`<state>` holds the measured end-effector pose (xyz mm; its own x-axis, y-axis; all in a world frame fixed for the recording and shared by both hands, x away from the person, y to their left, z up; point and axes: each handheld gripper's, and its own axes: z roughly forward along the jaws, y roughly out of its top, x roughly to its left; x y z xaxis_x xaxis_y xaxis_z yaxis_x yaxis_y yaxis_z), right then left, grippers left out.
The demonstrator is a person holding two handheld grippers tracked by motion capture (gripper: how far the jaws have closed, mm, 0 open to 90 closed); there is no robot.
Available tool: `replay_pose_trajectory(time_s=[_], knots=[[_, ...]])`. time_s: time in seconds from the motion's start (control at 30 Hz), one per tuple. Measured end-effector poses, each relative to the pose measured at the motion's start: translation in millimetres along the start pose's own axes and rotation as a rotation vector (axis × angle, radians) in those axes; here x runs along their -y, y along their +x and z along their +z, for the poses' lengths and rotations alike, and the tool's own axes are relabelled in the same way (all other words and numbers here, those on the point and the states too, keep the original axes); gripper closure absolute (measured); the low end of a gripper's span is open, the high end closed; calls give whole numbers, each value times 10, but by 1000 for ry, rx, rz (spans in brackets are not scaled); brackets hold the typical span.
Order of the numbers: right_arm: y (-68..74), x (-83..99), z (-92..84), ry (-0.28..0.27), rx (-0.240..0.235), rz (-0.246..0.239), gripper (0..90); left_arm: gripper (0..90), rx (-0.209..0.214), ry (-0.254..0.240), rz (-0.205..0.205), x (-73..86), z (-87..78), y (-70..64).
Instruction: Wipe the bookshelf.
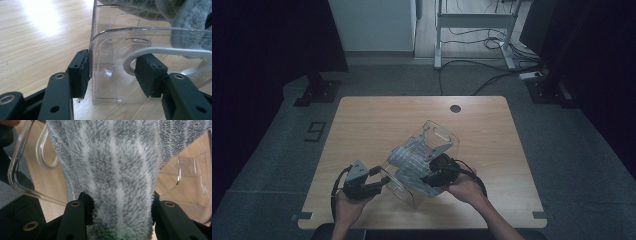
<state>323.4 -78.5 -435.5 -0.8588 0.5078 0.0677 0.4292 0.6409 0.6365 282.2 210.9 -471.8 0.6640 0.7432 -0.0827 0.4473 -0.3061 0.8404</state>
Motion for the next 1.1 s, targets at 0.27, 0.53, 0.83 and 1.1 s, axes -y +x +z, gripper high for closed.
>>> replay_pose_trajectory(time_s=[0.27, 0.53, 0.83, 1.1], knots=[[1, 113, 26, -6, 2, 7, 584, 458, 0, -1, -1, 0, 1, -1], [-17, 239, 132, 19, 7, 16, 588, 458, -1, 1, -2, -2, 1, -2], [-33, 288, 230, 34, 31, 21, 587, 463, -1, 2, -7, -5, 2, -3], [-83, 333, 337, 49, 49, 34, 587, 467, -8, 1, -11, -18, 19, 5]])
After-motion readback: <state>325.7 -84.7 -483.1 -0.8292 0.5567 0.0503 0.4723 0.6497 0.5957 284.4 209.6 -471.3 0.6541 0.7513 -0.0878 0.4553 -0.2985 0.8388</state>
